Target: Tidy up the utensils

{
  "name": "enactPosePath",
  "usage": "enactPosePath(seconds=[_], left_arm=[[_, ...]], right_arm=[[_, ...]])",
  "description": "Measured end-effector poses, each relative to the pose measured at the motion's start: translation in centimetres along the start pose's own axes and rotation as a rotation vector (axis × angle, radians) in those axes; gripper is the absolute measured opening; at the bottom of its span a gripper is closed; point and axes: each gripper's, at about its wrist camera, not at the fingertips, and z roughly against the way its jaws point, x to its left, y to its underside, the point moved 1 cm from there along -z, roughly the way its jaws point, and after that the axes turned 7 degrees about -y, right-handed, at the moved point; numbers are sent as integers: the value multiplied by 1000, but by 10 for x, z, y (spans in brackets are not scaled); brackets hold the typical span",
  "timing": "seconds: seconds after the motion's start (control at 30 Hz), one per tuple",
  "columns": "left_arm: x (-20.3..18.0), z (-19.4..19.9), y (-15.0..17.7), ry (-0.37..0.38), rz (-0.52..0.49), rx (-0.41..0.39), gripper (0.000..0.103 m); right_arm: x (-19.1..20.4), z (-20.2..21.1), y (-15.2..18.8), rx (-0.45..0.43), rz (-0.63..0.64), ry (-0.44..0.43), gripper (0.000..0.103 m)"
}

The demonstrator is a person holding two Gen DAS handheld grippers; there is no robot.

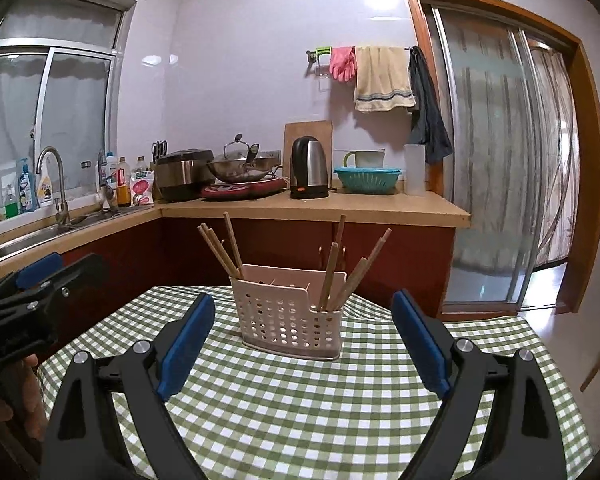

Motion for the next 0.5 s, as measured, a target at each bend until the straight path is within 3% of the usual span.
enactPosePath(seconds=[0.5], left_arm=[[-1,21,4,-1,2,-4,98]], right_arm=[[3,16,7,-10,6,16,87]])
